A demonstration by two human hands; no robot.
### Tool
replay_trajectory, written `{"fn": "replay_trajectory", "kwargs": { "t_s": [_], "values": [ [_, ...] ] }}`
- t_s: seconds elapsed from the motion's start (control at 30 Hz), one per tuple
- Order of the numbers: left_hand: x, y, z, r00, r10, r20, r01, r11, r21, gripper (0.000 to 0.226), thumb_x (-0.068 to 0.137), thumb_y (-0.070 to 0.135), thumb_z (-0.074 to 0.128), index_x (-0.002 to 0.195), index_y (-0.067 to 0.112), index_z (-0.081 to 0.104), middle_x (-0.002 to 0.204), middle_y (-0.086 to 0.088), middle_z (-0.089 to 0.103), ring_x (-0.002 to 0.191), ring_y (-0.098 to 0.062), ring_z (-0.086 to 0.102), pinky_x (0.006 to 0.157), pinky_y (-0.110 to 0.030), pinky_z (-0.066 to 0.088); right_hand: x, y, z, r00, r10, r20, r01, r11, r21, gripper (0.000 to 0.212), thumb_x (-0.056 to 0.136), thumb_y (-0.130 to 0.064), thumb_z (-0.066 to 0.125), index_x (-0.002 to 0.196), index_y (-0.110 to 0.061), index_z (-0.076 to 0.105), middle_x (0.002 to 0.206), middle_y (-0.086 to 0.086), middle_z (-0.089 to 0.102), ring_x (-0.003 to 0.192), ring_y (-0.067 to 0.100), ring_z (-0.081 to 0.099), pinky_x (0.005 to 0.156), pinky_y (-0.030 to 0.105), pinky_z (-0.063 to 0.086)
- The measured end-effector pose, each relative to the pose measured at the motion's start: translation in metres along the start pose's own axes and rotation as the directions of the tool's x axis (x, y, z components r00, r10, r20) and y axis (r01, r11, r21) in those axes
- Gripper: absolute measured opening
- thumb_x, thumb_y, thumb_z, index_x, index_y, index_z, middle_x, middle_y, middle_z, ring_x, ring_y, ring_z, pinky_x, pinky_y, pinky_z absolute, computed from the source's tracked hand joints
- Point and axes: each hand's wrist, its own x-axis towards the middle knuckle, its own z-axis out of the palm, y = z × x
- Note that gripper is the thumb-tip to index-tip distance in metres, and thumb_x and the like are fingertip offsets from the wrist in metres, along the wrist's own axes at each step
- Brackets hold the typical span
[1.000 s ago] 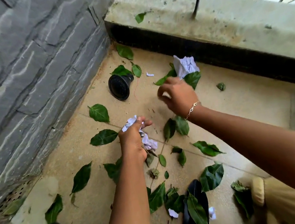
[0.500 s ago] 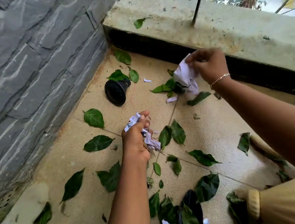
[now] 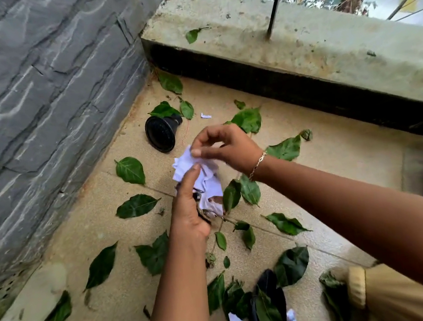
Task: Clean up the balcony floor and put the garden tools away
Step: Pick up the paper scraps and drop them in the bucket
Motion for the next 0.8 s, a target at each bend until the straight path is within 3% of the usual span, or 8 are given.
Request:
{"fn": "replay_trajectory", "kwargs": {
  "t_s": [0.1,0.17,0.23,0.3,0.47,0.63,0.7,0.8],
  "values": [
    [0.001,0.008,-0.011,0.995,0.019,-0.093,-0.023,0.999,-0.037,0.033,0.090,0.026,0.053,0.118,0.009,0.058,0.083,-0.001,0.066,0.062,-0.010,0.064,0.066,-0.023,0.051,0.012,0.024,-0.029,0.982,0.046,-0.182,-0.108,0.932,-0.346,0.006,0.083,-0.010,0.065,0.083,-0.015,0.061,0.079,-0.005,0.061,0.072,0.003,0.056,0.069,0.020,0.047],
    [0.001,0.014,-0.017,0.990,0.049,-0.131,-0.054,0.998,-0.033,0.032,0.094,0.024,0.046,0.119,0.009,0.057,0.081,-0.002,0.065,0.061,-0.010,0.061,0.070,-0.026,0.048,0.016,0.044,-0.053,0.962,0.036,-0.269,-0.218,0.696,-0.685,0.011,0.085,-0.013,0.064,0.095,-0.015,0.063,0.096,0.001,0.063,0.087,0.013,0.058,0.074,0.029,0.049],
    [0.000,0.015,-0.021,0.984,0.084,-0.158,-0.091,0.995,-0.035,0.021,0.095,0.019,0.042,0.102,0.013,0.062,0.069,0.004,0.066,0.059,-0.009,0.060,0.069,-0.027,0.045,0.018,0.061,-0.069,0.971,0.079,-0.226,-0.234,0.514,-0.825,0.022,0.086,-0.017,0.062,0.108,-0.016,0.061,0.110,0.006,0.058,0.096,0.022,0.057,0.073,0.033,0.049],
    [-0.002,0.014,-0.022,0.980,0.091,-0.180,-0.095,0.995,-0.016,0.019,0.095,0.017,0.043,0.096,0.019,0.062,0.070,0.007,0.068,0.063,-0.009,0.061,0.068,-0.027,0.044,0.018,0.070,-0.072,0.981,0.122,-0.148,-0.187,0.446,-0.875,0.027,0.086,-0.023,0.061,0.113,-0.016,0.059,0.112,0.009,0.054,0.098,0.028,0.056,0.071,0.034,0.048],
    [-0.002,0.011,-0.018,0.984,0.057,-0.171,-0.055,0.998,0.017,0.027,0.098,0.027,0.042,0.118,0.016,0.056,0.102,-0.003,0.063,0.084,-0.021,0.058,0.080,-0.034,0.044,0.028,0.076,-0.065,0.991,0.048,-0.127,-0.135,0.468,-0.874,0.017,0.090,-0.024,0.058,0.097,-0.010,0.062,0.100,0.011,0.054,0.090,0.029,0.055,0.063,0.030,0.036],
    [0.001,0.015,-0.020,0.965,0.124,-0.232,-0.126,0.992,0.006,0.031,0.077,0.028,0.066,0.107,0.020,0.063,0.092,-0.001,0.063,0.074,-0.018,0.054,0.070,-0.031,0.044,0.061,0.056,-0.056,0.969,-0.061,-0.239,-0.158,0.588,-0.793,0.013,0.090,-0.011,0.054,0.097,-0.008,0.064,0.098,0.011,0.065,0.091,0.027,0.060,0.074,0.035,0.047],
    [0.000,0.015,-0.027,0.957,0.145,-0.252,-0.149,0.989,0.005,0.018,0.087,0.021,0.059,0.105,0.021,0.063,0.084,0.003,0.068,0.070,-0.013,0.063,0.067,-0.026,0.050,0.081,0.051,-0.048,0.969,-0.070,-0.239,-0.151,0.600,-0.786,0.015,0.089,-0.009,0.054,0.097,-0.011,0.065,0.097,0.010,0.067,0.092,0.027,0.061,0.073,0.030,0.044],
    [-0.007,0.014,-0.035,0.960,0.102,-0.259,-0.108,0.994,-0.009,0.022,0.094,0.021,0.049,0.114,0.020,0.059,0.062,0.006,0.066,0.051,-0.011,0.060,0.052,-0.020,0.048,0.111,0.049,-0.031,0.984,0.000,-0.176,-0.146,0.555,-0.819,0.025,0.088,-0.021,0.059,0.113,-0.016,0.061,0.112,0.013,0.060,0.106,0.031,0.054,0.080,0.031,0.042]
  ]
}}
